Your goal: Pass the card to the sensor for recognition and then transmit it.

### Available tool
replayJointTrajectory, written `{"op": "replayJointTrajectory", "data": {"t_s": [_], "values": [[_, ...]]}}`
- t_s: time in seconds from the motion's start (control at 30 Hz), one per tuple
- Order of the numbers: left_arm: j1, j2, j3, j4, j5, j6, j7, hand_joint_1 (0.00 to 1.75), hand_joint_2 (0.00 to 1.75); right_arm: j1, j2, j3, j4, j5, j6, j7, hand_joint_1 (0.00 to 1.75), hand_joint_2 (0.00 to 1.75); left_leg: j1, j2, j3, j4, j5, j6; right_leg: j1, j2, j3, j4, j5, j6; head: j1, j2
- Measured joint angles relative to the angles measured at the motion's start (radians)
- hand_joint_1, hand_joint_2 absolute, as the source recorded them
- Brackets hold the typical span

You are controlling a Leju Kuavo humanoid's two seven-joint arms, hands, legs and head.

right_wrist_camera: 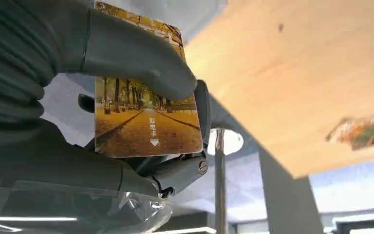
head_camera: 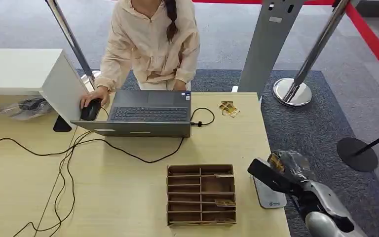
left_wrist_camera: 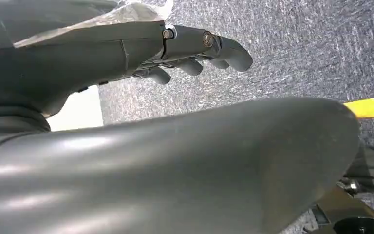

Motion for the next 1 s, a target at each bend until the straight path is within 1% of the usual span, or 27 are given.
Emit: {"op": "replayJointTrajectory", "data": {"t_s": [0.37, 0.5, 0.63, 0.8, 0.93, 1.0], "values": [[-0.002, 0.000, -0.017, 0.000, -0.003, -0.002, 0.003, 0.00, 0.00, -0.032, 0.002, 0.131, 0.059, -0.028, 0.047, 0.010, 1.75, 1.75, 0.000, 0.000, 0.000, 0.000, 0.000, 0.000, 0.000, 0.000, 0.000, 0.000, 0.000, 0.000, 0.000, 0.000], [-0.004, 0.000, -0.023, 0.000, -0.004, -0.002, 0.003, 0.00, 0.00, -0.038, 0.008, 0.175, 0.091, -0.035, 0.049, 0.009, 1.75, 1.75, 0.000, 0.000, 0.000, 0.000, 0.000, 0.000, 0.000, 0.000, 0.000, 0.000, 0.000, 0.000, 0.000, 0.000], [-0.004, 0.000, -0.023, 0.000, -0.003, -0.002, 0.003, 0.00, 0.00, -0.046, 0.010, 0.197, 0.106, -0.039, 0.043, 0.009, 1.75, 1.75, 0.000, 0.000, 0.000, 0.000, 0.000, 0.000, 0.000, 0.000, 0.000, 0.000, 0.000, 0.000, 0.000, 0.000], [-0.004, 0.000, -0.023, 0.000, 0.001, -0.002, 0.000, 0.00, 0.00, -0.061, 0.011, 0.215, 0.120, -0.031, 0.009, 0.005, 1.75, 1.75, 0.000, 0.000, -0.001, 0.000, 0.000, 0.000, 0.000, 0.000, 0.000, 0.000, 0.000, 0.000, 0.000, 0.000], [-0.005, 0.000, -0.023, 0.000, 0.008, 0.002, 0.000, 0.00, 0.00, -0.073, 0.014, 0.214, 0.122, 0.002, -0.071, -0.021, 1.75, 1.75, 0.000, 0.000, 0.000, 0.000, 0.000, 0.000, 0.000, 0.000, 0.000, 0.000, 0.000, 0.000, 0.000, 0.000], [-0.004, 0.000, -0.023, 0.000, 0.011, 0.003, 0.000, 0.00, 0.00, -0.077, 0.015, 0.210, 0.122, 0.012, -0.099, -0.028, 1.75, 1.75, 0.000, 0.000, -0.001, 0.000, 0.000, 0.000, 0.000, 0.000, 0.000, 0.000, 0.000, 0.000, 0.000, 0.000]]}}
